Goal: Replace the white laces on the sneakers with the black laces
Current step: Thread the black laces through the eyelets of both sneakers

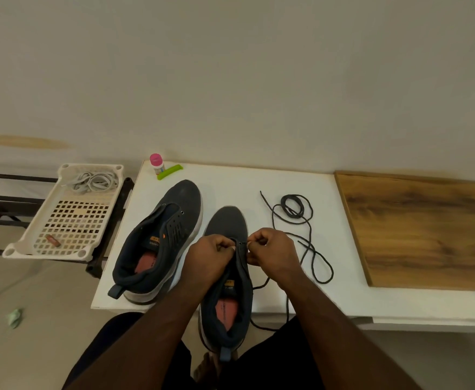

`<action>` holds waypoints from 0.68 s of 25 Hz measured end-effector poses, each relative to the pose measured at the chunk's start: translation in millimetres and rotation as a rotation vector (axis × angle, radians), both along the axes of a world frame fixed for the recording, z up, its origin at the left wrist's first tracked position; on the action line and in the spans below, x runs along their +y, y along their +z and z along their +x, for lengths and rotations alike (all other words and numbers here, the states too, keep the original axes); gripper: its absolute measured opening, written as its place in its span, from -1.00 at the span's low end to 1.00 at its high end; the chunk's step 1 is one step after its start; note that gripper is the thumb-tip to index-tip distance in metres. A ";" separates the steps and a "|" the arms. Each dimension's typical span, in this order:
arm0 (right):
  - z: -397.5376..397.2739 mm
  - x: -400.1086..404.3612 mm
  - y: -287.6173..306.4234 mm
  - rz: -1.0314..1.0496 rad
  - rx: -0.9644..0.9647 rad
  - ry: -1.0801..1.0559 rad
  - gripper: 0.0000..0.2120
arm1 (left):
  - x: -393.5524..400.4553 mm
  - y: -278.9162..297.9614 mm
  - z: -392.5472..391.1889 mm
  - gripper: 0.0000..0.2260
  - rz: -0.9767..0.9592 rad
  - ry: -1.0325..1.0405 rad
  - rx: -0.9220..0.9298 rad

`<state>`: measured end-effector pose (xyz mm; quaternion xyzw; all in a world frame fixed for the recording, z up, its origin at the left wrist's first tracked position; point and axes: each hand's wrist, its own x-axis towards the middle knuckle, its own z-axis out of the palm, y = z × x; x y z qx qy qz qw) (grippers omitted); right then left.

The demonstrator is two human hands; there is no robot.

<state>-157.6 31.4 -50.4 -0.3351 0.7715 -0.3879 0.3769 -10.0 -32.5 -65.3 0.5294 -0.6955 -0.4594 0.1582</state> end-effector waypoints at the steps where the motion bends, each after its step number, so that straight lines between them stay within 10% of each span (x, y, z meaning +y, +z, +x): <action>1: -0.7 -0.2 -0.9 0.006 0.029 0.022 -0.90 | 0.1 -3.3 -0.4 -0.90 0.001 0.007 -0.002; 17: -2.6 -13.0 2.9 0.071 0.372 0.309 -0.86 | 6.5 -5.2 -9.3 -0.90 -0.126 0.025 -0.102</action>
